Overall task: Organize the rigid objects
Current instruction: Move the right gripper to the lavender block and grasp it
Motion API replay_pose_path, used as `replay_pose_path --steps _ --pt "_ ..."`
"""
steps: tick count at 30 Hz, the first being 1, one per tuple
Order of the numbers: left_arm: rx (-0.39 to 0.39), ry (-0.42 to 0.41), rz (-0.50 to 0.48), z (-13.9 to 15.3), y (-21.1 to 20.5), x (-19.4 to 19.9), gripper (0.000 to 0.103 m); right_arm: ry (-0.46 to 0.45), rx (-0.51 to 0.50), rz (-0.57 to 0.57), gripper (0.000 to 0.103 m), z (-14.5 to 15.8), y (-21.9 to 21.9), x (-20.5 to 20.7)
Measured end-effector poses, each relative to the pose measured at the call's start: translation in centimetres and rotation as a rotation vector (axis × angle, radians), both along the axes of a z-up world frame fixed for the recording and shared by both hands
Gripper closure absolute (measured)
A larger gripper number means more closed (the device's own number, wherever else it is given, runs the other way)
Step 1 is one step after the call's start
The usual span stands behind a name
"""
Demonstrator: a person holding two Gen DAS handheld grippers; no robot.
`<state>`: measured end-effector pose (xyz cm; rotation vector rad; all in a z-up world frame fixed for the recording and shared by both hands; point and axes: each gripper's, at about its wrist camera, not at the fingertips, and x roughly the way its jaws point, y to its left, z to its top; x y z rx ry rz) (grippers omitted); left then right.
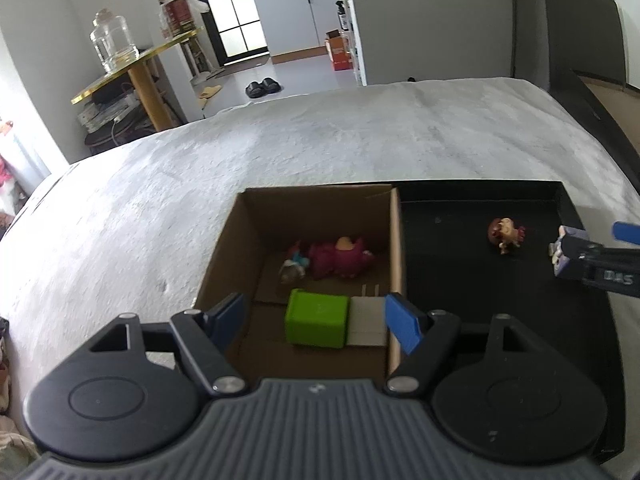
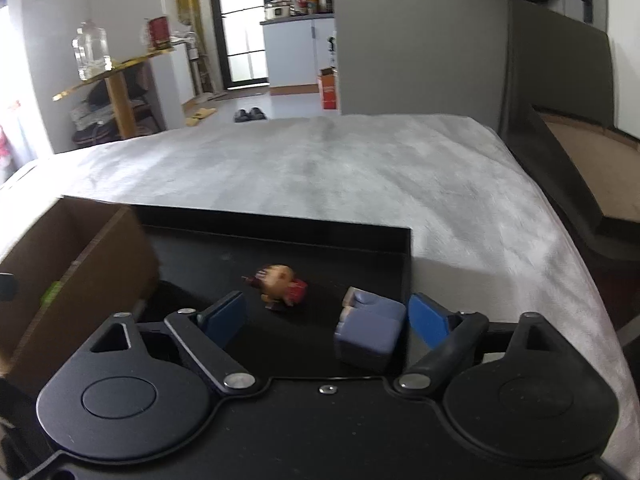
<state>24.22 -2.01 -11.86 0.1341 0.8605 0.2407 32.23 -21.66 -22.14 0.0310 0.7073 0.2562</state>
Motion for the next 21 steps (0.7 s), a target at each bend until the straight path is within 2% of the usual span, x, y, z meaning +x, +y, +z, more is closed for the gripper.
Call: replay_pose_path --steps 3,7,12,13,15,17,21 --pt "-0.014 0.001 -0.016 0.3 -0.8 0.4 0.027 0.028 0.005 -0.03 0.033 -1.5 -0.6 1.0" --pt "0.014 -0.003 -0.028 0.3 -1.5 0.5 0.027 0.061 0.032 -0.06 0.037 -2.7 -1.3 1.9" --pt "-0.018 0.018 -0.009 0.0 -1.7 0.9 0.027 0.065 0.032 -0.07 0.044 -3.4 -1.5 2.2" --pt "-0.014 0.017 -0.01 0.0 -1.9 0.9 0.027 0.061 0.028 -0.07 0.044 -3.4 -1.5 2.2" --pt "-0.007 0.018 -0.018 0.0 -2.2 0.8 0.027 0.051 -0.005 -0.069 0.054 -3.4 -1.3 2.1" --pt "-0.008 0.018 -0.025 0.0 -2.4 0.7 0.027 0.049 -0.039 -0.066 0.059 -3.4 -1.2 2.0" --pt "-0.006 0.017 -0.027 -0.1 -2.5 0.2 0.027 0.054 -0.058 -0.058 0.063 -3.2 -1.3 1.7"
